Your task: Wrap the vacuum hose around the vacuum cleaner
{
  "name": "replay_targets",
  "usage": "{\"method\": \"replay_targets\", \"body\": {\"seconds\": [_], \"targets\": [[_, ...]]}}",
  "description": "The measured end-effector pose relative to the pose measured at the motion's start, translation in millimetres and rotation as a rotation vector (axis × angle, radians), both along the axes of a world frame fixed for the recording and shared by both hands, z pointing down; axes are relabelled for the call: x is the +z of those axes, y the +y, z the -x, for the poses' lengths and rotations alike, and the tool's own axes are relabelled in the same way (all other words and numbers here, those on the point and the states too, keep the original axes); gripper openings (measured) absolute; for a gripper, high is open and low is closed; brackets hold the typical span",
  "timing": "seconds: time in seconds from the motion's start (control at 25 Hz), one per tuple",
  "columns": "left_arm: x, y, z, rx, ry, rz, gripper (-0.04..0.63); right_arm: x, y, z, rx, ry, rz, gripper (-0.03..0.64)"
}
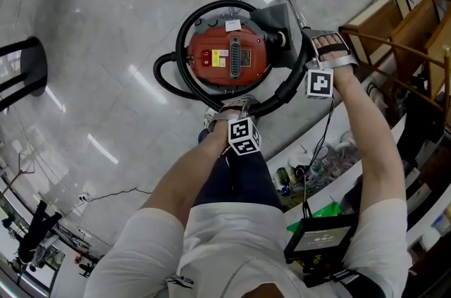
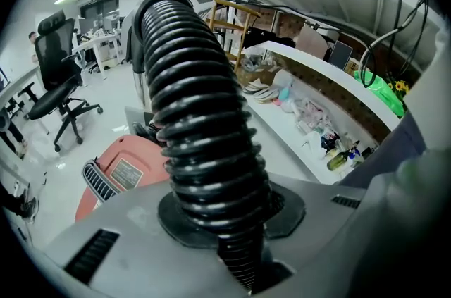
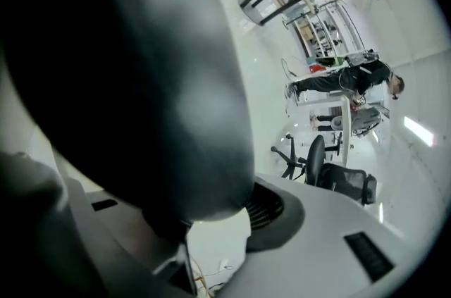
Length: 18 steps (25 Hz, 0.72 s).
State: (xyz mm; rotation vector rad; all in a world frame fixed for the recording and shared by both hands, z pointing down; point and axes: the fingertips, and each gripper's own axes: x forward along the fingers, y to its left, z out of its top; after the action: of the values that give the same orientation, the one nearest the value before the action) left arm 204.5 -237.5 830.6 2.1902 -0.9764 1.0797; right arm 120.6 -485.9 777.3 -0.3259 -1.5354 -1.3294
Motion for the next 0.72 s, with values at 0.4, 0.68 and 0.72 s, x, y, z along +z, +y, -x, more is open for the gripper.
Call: {"method": "replay_targets", "body": {"seconds": [0.4,0.68,0.72], "targets": [[-12,-8,12,-0.057,0.011,-0.027,0.083,-4,-11,-8,0.132,-0.058,0.031,0.158],[-20,-16,13,-0.085,0.023,-0.037,0.078,-6,-30,-30,0.239,-0.025,0.014,0.16],[-21,-17,13,-0.086,0.023,-0.038,0.078,-7,-33,-35,0.25,-0.017,0.008,0.16]]}}
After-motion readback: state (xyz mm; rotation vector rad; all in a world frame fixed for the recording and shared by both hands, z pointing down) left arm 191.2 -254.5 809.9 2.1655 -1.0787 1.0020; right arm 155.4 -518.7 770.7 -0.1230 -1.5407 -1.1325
